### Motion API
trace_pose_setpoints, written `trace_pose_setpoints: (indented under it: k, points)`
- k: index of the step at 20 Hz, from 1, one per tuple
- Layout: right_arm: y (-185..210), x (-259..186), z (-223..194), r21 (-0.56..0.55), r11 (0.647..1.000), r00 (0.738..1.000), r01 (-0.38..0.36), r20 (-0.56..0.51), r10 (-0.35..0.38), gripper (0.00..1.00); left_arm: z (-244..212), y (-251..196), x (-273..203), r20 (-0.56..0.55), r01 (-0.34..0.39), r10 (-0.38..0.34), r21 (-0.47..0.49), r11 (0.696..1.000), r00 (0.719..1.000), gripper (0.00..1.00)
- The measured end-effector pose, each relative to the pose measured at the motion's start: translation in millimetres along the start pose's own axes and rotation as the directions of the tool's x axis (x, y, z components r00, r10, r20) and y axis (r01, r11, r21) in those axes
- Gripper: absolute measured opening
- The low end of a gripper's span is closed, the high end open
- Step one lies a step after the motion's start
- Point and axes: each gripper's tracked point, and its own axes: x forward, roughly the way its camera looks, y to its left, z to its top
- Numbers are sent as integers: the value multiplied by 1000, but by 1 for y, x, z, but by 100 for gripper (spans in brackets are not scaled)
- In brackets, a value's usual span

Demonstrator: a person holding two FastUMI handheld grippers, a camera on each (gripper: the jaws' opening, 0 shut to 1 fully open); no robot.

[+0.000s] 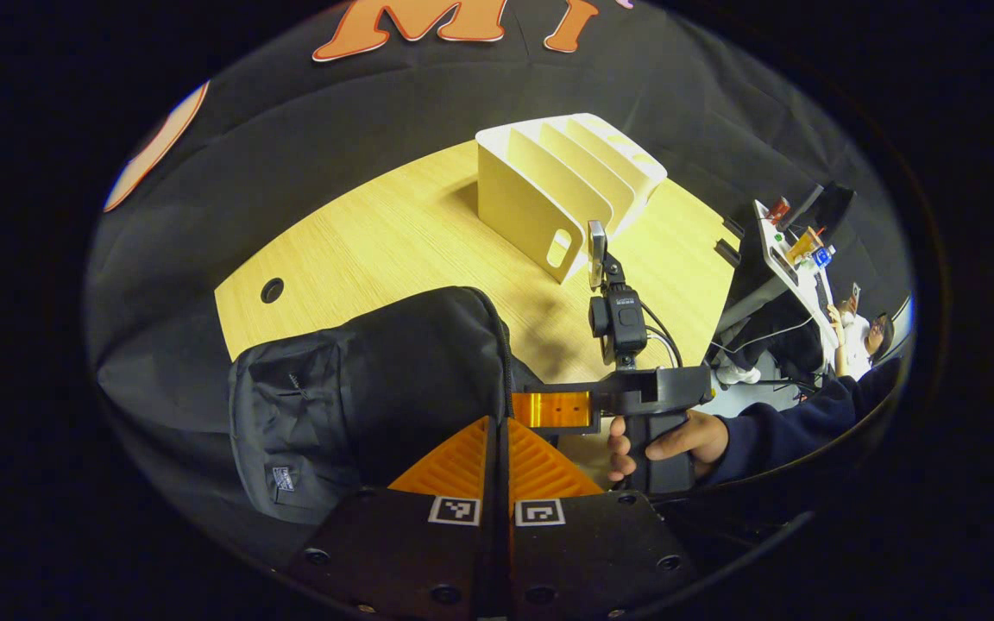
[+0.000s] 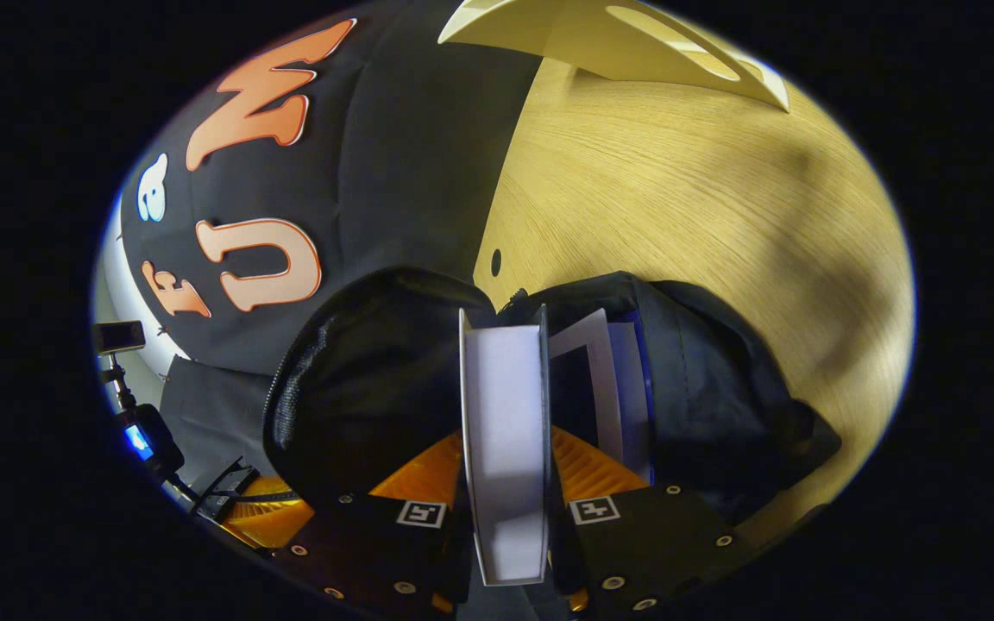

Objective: Open the schoolbag, grab two books from the bookshelf and put them into the schoolbag.

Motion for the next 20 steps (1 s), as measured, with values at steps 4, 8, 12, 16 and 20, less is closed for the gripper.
trace_pose_setpoints:
  k: [4, 8, 12, 16, 20]
  points:
    - [-6, 14, -5, 23, 999, 999, 22, -25, -22, 45, 0, -21, 5, -10, 0, 0, -6, 1000, 1000, 1]
    - [-17, 10, -5, -24, 990, 989, 139, -56, -140, 60, -2, -17, 7, -2, -1, 1, -20, 1000, 1000, 1]
    - [-26, -31, 9, -195, 941, 956, 278, -37, -290, 90, 1, -10, 4, 6, -6, 7, -24, 1000, 1000, 1]
    - [-36, -77, 48, -272, 887, 927, 374, 74, -368, 97, -3, -14, 4, 7, 0, 0, -22, 1000, 1000, 1]
    - [-14, -138, 88, -291, 867, 911, 406, 204, -358, 98, -5, -21, 10, 12, 6, -6, -9, 1000, 1000, 1]
